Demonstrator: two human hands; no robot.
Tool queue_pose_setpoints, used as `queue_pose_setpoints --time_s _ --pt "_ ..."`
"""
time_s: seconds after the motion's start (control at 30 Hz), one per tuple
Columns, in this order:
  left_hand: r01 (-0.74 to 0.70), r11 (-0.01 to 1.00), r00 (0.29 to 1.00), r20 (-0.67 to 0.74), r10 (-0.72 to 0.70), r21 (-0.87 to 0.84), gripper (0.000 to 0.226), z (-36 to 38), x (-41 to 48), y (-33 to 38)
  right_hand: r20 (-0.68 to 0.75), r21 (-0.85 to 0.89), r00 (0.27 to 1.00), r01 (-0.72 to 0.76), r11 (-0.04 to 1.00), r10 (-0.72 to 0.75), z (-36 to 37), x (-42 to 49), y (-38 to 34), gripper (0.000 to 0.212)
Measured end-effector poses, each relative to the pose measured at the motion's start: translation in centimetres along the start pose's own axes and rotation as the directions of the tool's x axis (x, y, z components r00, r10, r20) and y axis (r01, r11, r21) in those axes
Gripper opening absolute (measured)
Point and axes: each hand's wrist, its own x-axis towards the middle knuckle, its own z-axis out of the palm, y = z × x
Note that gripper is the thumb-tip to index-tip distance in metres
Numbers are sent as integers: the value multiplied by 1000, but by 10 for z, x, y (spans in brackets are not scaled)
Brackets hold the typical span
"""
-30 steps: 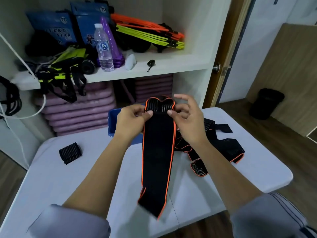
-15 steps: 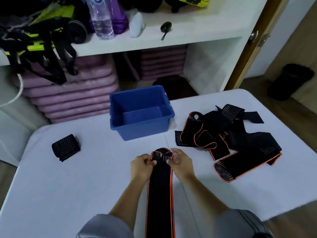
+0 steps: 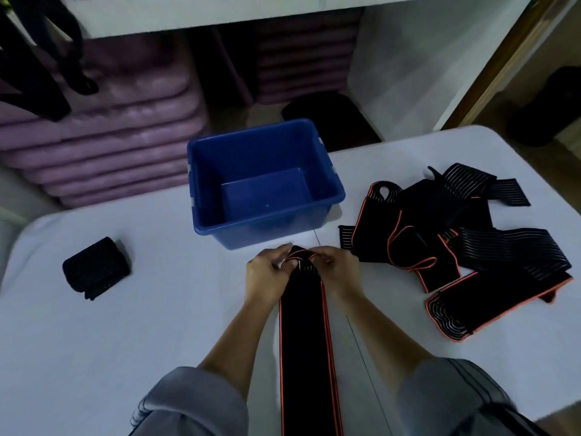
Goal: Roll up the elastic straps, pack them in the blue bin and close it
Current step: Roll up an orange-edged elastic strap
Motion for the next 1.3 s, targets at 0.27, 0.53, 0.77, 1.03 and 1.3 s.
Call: queue_pose_setpoints --time_s 0.27,0.53,0.77,1.03,1.3 --pt "39 996 987 -161 -25 83 3 7 12 4 -127 -20 992 17 1000 -19 4 6 -3 13" --pt "94 976 956 -291 -34 197 21 16 23 12 -16 25 1000 -8 1000 9 3 13 -9 10" --pt "145 989 965 -225 -136 22 32 11 16 12 -19 122 997 -74 990 77 -6 9 -1 32" --pt "247 967 958 -169 -234 61 19 3 -18 6 48 -66 999 -17 998 21 -12 -23 0 39" --pt "299 954 948 -122 -293 32 34 -2 -30 6 125 67 987 -113 991 104 -27 -38 4 61"
